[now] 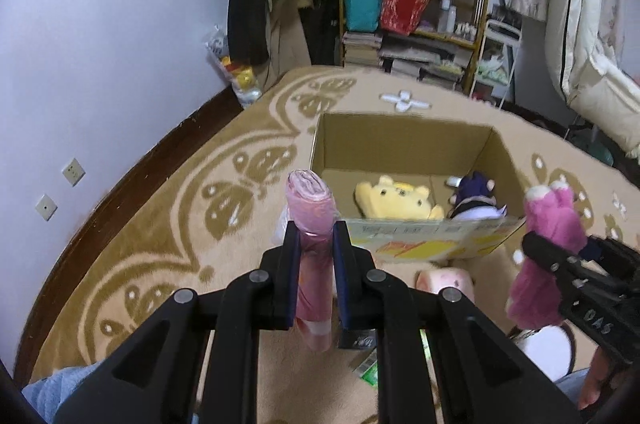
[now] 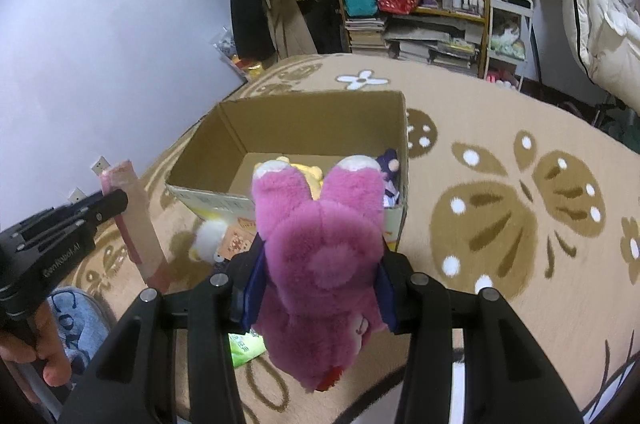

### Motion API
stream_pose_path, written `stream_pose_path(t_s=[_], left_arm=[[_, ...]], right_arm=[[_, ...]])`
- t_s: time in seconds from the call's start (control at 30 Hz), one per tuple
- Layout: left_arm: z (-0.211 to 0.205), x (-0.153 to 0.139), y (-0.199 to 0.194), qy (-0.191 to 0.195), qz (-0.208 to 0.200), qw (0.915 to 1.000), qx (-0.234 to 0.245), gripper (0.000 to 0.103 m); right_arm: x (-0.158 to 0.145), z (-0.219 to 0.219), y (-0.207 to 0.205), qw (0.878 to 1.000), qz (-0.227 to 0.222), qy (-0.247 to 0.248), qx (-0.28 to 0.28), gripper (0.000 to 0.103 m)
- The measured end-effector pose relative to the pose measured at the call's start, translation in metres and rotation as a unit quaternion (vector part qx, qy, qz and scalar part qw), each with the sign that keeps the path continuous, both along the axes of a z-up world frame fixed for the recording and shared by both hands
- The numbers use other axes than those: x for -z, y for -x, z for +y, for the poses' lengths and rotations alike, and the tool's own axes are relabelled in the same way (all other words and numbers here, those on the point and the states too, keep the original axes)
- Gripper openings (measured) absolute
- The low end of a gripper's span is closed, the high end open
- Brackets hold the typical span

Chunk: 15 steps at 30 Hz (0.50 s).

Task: Organize soft objects
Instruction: 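Lift the pink bear and tissue pack toward the cardboard box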

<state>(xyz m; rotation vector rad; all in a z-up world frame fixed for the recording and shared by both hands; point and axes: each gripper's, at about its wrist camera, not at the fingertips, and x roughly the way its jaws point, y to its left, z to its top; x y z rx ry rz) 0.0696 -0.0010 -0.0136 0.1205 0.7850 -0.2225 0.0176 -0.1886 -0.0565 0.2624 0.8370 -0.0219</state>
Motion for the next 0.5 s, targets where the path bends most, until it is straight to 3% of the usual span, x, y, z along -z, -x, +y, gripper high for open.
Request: stream_pose_path(t_s=[0.5], left_arm=[[-0.008, -0.037, -0.011, 0.02, -0.073, 0.997, 0.016, 0.014]], right_arm=[[-0.024, -0.004, -0.01, 0.999, -0.046, -0.008, 0.0, 0.049]])
